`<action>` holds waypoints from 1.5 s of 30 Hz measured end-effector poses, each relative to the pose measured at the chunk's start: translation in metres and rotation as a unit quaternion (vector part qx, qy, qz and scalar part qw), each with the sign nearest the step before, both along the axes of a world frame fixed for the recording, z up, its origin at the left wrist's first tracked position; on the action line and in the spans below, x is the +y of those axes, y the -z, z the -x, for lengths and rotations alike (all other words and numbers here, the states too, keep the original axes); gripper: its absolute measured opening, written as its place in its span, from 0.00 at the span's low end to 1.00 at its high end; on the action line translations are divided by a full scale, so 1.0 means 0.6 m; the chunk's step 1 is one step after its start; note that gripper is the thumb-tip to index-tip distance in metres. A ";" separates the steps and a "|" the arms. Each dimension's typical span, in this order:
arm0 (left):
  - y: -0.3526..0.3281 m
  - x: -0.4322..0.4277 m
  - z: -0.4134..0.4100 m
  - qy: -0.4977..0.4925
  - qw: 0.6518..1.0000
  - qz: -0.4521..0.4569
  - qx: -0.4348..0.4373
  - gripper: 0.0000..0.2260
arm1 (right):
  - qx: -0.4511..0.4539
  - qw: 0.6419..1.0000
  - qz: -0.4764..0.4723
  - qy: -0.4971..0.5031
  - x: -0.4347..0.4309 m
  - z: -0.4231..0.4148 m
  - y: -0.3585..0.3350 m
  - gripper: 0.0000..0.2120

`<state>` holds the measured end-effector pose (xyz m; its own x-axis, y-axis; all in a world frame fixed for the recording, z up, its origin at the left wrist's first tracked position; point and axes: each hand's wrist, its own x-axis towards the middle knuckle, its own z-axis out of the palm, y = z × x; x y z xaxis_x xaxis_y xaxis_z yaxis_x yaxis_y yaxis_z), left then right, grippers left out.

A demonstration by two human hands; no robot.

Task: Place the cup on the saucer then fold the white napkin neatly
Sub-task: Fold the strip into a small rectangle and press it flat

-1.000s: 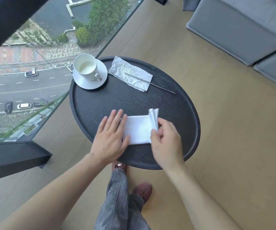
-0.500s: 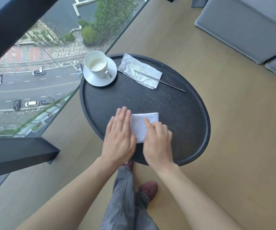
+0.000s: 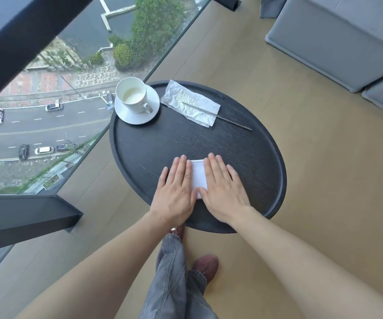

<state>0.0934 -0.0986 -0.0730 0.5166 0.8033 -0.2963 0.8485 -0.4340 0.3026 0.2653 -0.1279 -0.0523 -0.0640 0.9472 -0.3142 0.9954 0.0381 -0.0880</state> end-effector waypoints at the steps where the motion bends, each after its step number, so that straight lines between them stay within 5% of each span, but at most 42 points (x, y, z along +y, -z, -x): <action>1: -0.011 0.010 0.003 0.007 1.000 0.001 -0.004 0.30 | -0.009 1.000 -0.002 -0.009 0.011 0.000 -0.012 0.38; 6: -0.049 0.082 -0.010 0.032 0.999 -0.023 0.005 0.14 | -0.049 0.998 0.019 -0.041 0.082 0.001 -0.051 0.33; 12: -0.049 0.162 -0.032 0.096 0.990 0.092 0.054 0.18 | -0.006 0.992 0.118 -0.043 0.110 -0.010 -0.051 0.29; 15: -0.062 0.204 -0.032 0.124 0.974 0.167 0.084 0.17 | 0.125 0.979 0.159 0.033 0.116 -0.016 -0.057 0.18; 19: -0.098 0.249 -0.004 -0.016 0.950 0.287 -0.120 0.09 | 0.362 0.887 0.150 0.242 0.137 -0.022 -0.078 0.04; 21: -0.112 0.251 0.009 -0.109 0.925 0.275 -0.238 0.07 | 0.447 0.820 0.093 0.346 0.151 -0.008 -0.079 0.03; 25: -0.105 0.236 0.023 -0.087 0.928 0.157 -0.326 0.29 | 0.451 0.761 -0.052 0.464 0.184 0.053 -0.052 0.09; 27: -0.090 0.245 0.030 -0.051 0.951 0.104 -0.287 0.32 | 0.415 0.768 -0.092 0.479 0.191 0.087 -0.036 0.16; 30: -0.063 0.253 0.051 0.007 0.986 -0.010 -0.167 0.29 | 0.314 0.837 -0.123 0.431 0.177 0.131 -0.018 0.24; 33: -0.033 0.243 0.075 0.114 0.986 -0.057 -0.107 0.27 | 0.172 0.911 -0.112 0.357 0.150 0.156 -0.006 0.30; 36: -0.004 0.244 0.090 0.193 0.977 -0.063 -0.073 0.29 | 0.105 0.947 -0.066 0.295 0.138 0.165 0.002 0.32; 45: 0.023 0.281 0.099 0.204 0.977 -0.057 -0.020 0.32 | 0.049 0.965 -0.018 0.257 0.166 0.162 0.017 0.31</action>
